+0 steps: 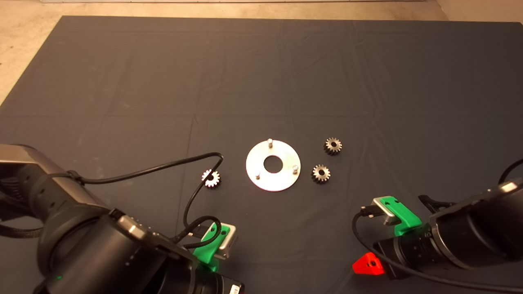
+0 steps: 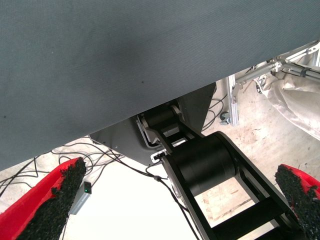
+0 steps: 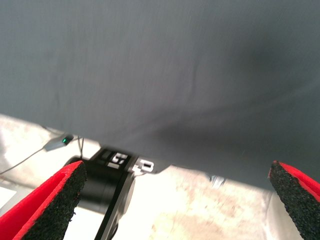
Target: Install three planetary gears onto the carrier pins
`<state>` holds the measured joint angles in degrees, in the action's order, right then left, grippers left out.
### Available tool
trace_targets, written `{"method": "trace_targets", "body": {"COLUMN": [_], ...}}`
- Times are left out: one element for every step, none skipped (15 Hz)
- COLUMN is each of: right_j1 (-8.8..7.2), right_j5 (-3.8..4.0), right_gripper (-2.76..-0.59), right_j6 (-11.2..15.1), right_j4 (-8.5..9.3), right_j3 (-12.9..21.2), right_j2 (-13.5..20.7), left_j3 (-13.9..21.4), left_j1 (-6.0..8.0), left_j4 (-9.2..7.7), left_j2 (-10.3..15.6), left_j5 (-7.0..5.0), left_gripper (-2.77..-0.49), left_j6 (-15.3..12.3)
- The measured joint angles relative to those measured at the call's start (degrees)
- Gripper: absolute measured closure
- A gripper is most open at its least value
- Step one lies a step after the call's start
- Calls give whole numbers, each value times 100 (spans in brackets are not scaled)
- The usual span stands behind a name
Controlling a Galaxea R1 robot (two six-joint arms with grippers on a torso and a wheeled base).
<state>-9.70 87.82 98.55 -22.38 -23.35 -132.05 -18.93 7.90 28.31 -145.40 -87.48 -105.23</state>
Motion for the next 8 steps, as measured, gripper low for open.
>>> {"method": "trace_targets", "body": {"right_j1": [-40,-66,-108,-179,-241,-293,-319,-355], "right_j5": [7,5,10,10,7,10,9,7], "right_gripper": [-273,-273,-273,-273,-273,-273,-273,-273], "right_j6": [-158,-318,-465,-632,-767,-922,-1018,-1167], "right_j4": [0,0,0,0,0,0,0,0], "right_j3": [-183,-419,-677,-999,-1276,-1539,-1682,-1899], "right_j2": [-23,-78,-167,-287,-400,-541,-633,-822], "left_j3": [0,0,0,0,0,0,0,0], "left_j1": [1,0,0,1,-11,-13,-11,-11], "left_j4": [0,2,0,1,2,2,5,2], "left_j2": [-17,-32,-41,-55,-66,-67,-68,-72], "left_j5": [0,0,2,2,2,2,0,0], "left_gripper": [-276,-276,-276,-276,-276,-276,-276,-276], "left_j6": [0,0,0,0,0,0,0,0]}}
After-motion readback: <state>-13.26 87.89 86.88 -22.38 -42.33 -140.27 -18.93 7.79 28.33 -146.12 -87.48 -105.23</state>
